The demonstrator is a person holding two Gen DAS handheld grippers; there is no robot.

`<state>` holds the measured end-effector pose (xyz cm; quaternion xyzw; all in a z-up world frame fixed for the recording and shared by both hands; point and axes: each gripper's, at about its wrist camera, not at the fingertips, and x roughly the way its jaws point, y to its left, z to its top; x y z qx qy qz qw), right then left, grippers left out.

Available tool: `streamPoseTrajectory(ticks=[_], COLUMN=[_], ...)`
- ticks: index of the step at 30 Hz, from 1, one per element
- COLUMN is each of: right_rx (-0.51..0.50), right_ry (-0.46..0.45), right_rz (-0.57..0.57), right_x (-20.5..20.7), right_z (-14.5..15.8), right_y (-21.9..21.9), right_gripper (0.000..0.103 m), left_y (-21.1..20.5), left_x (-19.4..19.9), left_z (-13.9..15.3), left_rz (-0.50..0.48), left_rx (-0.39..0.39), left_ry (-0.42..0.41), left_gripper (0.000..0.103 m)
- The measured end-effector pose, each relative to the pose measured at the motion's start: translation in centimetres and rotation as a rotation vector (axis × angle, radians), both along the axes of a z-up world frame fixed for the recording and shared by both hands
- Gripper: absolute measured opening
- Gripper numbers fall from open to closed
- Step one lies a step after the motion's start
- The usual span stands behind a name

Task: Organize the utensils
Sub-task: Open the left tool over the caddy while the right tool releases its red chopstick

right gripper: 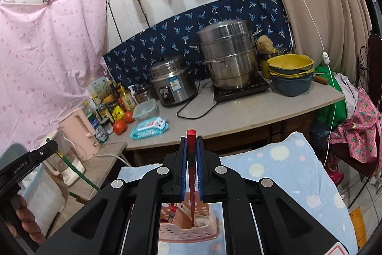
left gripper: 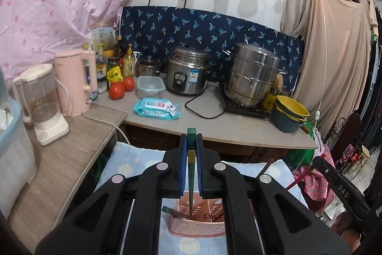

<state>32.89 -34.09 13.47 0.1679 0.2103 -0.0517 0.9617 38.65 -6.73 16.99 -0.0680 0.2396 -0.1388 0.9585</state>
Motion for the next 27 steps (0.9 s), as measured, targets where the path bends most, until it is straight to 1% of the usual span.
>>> streamPoseTrajectory(ticks=[8,9,10,11,12,13,21,27], right_rx=[-0.012,-0.014,-0.015,-0.021,-0.022,-0.02,-0.034,-0.029], right_ry=[0.038,0.04,0.037,0.038,0.034,0.029,0.017,0.021], right_rz=[-0.002,-0.003,-0.004,-0.011,-0.012,-0.012,-0.01,-0.009], right_x=[1.1,1.1,1.1,1.0,0.9,0.8,-0.3,-2.0], right_z=[-1.3,-1.4,-1.5,-1.5,-1.5,-1.6,-1.1,-1.0], right_y=[0.2,0.3,0.4,0.5,0.5,0.6,1.0,1.2], right_gripper=[0.007,0.008,0.013,0.017,0.026,0.031,0.031,0.031], left_y=[0.2,0.3,0.3,0.5,0.6,0.6,1.5,2.1], left_x=[0.7,0.7,0.8,0.8,0.8,0.7,0.1,-1.5], left_z=[-1.4,-1.4,-1.6,-1.7,-1.7,-1.7,-1.8,-1.6], left_rz=[0.008,0.013,0.021,0.028,0.038,0.042,0.047,0.048], left_rx=[-0.007,-0.009,-0.006,-0.005,-0.004,-0.004,-0.01,-0.011], left_ry=[0.037,0.04,0.048,0.05,0.048,0.044,0.052,0.051], left_gripper=[0.007,0.01,0.015,0.027,0.032,0.036,0.036,0.036])
